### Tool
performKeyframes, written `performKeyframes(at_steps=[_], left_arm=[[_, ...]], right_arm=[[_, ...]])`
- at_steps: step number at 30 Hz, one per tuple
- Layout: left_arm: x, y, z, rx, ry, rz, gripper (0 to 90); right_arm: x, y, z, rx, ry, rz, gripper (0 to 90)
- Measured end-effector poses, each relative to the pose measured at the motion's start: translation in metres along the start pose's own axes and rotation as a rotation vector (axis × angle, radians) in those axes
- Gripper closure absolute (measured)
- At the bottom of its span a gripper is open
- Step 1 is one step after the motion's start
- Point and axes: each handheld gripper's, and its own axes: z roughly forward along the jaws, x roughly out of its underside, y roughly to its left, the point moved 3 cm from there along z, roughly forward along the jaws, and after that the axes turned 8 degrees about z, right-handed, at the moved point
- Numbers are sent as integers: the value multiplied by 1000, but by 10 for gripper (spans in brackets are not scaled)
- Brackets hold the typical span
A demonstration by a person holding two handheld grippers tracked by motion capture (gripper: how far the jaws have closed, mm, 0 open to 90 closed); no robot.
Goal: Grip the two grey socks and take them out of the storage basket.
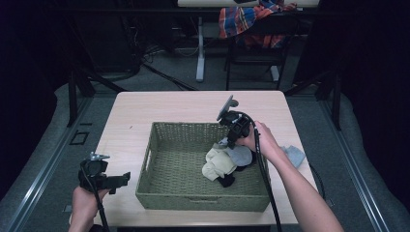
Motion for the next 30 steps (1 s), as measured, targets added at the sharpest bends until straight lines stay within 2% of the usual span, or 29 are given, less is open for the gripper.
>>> performKeyframes(at_steps=[20,30], left_arm=[[0,0,0,1,2,-2,9],[0,0,0,0,1,-2,8]], right_arm=[[-2,6,-59,3,-68,-27,788],[0,3,-77,11,-108,-27,788]])
